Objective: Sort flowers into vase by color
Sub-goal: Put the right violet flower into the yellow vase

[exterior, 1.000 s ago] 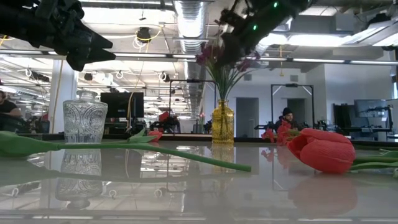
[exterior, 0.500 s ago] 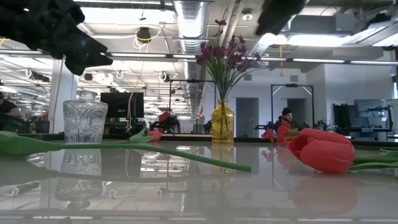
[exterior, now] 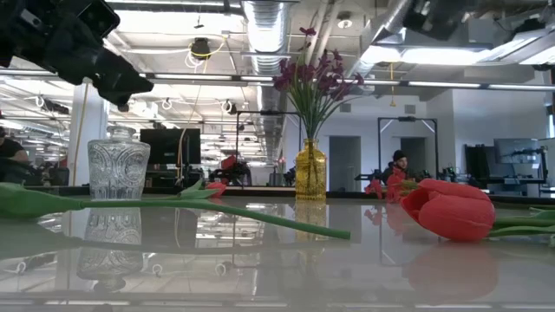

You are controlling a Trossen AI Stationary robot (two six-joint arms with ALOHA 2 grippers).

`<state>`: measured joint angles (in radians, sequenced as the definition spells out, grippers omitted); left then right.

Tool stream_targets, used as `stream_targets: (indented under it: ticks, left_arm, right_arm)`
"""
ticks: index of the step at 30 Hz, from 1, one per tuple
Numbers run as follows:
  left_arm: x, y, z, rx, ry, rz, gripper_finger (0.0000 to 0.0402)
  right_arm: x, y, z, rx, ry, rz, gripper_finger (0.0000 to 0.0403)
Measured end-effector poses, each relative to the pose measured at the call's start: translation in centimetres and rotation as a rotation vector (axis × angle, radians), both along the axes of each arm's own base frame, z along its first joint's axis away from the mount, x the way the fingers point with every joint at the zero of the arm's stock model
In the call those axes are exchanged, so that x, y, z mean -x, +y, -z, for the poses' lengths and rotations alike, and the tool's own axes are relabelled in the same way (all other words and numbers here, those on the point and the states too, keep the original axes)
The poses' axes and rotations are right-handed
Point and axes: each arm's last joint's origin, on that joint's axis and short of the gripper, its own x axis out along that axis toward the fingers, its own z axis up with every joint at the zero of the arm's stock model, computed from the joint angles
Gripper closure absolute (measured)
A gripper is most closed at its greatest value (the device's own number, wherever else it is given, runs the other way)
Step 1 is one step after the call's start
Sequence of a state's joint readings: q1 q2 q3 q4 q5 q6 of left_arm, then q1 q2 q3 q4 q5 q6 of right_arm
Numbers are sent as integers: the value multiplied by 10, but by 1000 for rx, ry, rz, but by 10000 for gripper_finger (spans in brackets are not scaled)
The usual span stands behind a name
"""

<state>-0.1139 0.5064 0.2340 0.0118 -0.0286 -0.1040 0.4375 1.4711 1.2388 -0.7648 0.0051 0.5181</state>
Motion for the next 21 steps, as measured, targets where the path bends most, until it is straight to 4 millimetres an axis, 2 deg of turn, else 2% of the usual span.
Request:
stream_targets:
  ticks: [5,9,12,16,21]
  left_arm:
    - [-4,-2,-2,-11,-25,43,191]
    - [-5,-3,-2,-3,-31,75,191]
    - [-5,-3,-2,0,-31,81,191]
    - [-5,-3,-2,6,-30,79,191]
    - [-5,-3,-2,9,-29,78,191]
  right_arm:
    - [13,15,23,166,159,-333,333]
    - [33,19,43,315,413,-560,330]
    - [42,20,57,396,605,-677,330]
    - [44,20,76,453,722,-829,322]
    - [52,14,111,474,837,-978,277]
